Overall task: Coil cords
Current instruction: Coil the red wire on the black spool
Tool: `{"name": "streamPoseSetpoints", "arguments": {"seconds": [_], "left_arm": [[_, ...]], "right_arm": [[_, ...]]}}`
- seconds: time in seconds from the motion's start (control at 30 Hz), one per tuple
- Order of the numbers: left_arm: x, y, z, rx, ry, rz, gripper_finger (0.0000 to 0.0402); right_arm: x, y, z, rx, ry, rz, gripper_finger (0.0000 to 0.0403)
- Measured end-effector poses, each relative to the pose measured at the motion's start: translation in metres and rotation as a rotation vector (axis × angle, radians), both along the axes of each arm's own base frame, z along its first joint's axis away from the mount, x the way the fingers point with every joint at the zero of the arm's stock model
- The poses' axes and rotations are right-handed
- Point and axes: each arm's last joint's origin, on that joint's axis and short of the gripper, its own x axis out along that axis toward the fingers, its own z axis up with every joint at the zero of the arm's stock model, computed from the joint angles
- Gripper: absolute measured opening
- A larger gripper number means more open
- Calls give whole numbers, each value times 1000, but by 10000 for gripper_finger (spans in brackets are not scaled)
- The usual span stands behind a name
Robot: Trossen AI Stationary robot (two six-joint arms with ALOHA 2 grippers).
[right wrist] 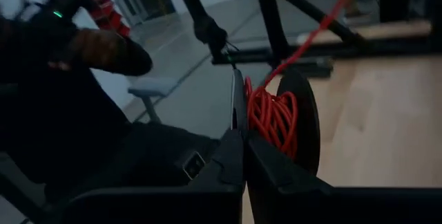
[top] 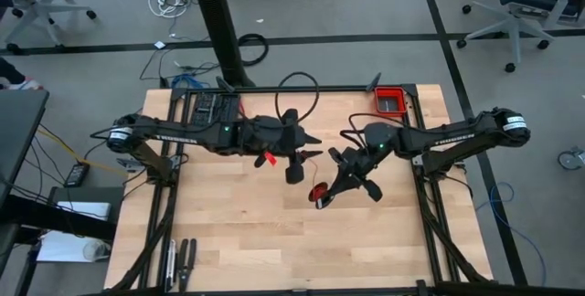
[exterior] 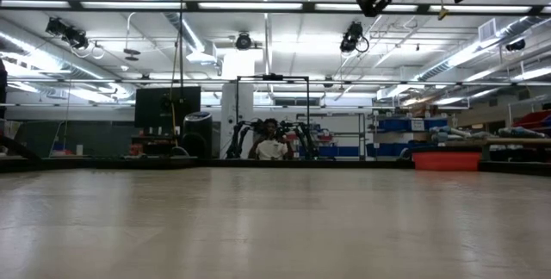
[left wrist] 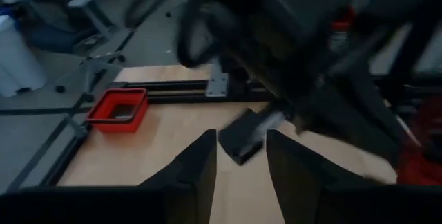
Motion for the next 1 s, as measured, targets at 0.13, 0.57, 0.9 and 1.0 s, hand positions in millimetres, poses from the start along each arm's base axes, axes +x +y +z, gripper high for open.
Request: {"name": "streamPoseSetpoints", "arguments": {"seconds": [0.13, 0.57, 0.9, 1.0], "left_arm": [[3, -3, -5, -4, 24, -82, 87], [-3, -3, -17, -2, 159, -95, 16], [-14, -2, -22, -6, 340, -89, 107], [-16, -2, -20, 3, 365, -78, 126]], "right_arm": [[1, 1, 7, 13, -72, 24, 1], [-8, -8, 7, 39, 21, -39, 1], [-25, -13, 24, 45, -34, -76, 2], [-30, -13, 27, 47, -37, -75, 2]]}}
